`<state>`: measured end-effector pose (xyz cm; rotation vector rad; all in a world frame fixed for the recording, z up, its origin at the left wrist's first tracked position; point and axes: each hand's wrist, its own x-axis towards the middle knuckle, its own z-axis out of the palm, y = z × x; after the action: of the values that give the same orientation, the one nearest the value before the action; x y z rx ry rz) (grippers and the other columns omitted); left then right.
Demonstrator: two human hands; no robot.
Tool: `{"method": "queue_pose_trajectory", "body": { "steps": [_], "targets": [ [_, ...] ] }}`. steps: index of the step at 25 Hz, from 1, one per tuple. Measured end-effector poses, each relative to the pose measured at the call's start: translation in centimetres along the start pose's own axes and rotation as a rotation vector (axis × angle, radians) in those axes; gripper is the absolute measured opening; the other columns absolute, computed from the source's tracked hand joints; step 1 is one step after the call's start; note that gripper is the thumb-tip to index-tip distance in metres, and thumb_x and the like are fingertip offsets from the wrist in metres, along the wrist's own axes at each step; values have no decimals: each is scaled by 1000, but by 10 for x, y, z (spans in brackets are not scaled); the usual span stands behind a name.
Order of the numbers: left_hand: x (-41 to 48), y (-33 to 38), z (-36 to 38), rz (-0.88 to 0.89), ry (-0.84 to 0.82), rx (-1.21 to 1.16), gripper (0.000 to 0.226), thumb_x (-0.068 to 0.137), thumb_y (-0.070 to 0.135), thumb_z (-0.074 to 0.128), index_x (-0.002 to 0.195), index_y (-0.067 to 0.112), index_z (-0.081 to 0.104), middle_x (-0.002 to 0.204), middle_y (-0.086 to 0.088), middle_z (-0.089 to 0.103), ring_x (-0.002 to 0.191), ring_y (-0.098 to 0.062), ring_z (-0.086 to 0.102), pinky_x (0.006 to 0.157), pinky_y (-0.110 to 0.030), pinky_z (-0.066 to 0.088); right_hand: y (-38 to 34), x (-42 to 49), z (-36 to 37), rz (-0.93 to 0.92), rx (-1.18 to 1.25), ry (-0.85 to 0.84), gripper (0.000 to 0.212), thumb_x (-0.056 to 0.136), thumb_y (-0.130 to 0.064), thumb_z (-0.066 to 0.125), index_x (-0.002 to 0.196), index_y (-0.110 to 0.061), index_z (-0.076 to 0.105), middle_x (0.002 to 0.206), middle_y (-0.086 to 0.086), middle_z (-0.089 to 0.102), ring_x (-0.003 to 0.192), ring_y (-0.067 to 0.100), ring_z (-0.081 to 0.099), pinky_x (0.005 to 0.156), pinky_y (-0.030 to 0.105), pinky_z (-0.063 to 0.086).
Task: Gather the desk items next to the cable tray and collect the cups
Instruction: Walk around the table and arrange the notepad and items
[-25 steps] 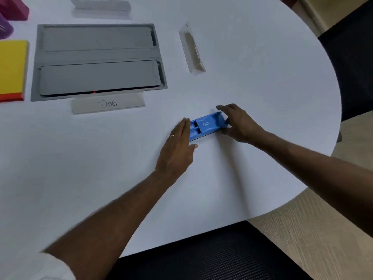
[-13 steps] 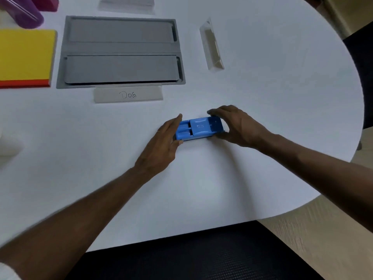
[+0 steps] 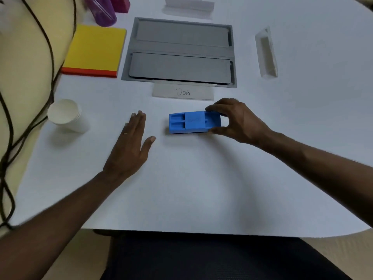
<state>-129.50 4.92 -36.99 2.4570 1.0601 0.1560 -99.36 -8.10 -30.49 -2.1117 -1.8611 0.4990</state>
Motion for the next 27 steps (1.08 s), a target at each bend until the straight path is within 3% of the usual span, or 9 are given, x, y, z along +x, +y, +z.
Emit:
{"method": "queue_pose_trajectory", "body": {
  "steps": [3,10,12,17,27],
  "targets": [
    [-9,-36,-4,5,45,180,68,107,36,38,162,7,10,171,-7,4,159,-21,1,129,-44,15,-22,24,11,-26,21,56,60,81,-38,79,133,-18,59,124,3,62,110,22,57,93,42,54],
    [-6,-73,6,-24,103,334,63,110,39,29,161,5,14,170,-12,11,159,-24,8,127,-46,21,-79,87,36,-72,75,121,61,84,-41,76,135,-16,57,124,4,61,115,24,55,95,43,54],
    [-6,-75,10,-3,128,328,63,110,41,28,160,4,19,169,-13,16,158,-24,12,127,-46,23,-93,107,43,-80,67,142,61,84,-40,75,136,-15,56,125,5,60,115,24,55,96,39,53],
    [-2,-76,12,-42,99,287,66,108,48,17,162,11,12,171,-6,8,159,-18,4,129,-42,16,-129,161,60,-61,41,130,59,87,-37,73,137,-12,54,130,10,58,118,24,52,95,31,47],
    [1,-79,15,-76,110,231,66,108,54,15,162,17,13,171,0,10,159,-14,2,129,-37,6,-178,253,96,-92,45,98,54,86,-25,76,134,-10,58,124,14,60,113,29,56,94,37,51]
  ]
}}
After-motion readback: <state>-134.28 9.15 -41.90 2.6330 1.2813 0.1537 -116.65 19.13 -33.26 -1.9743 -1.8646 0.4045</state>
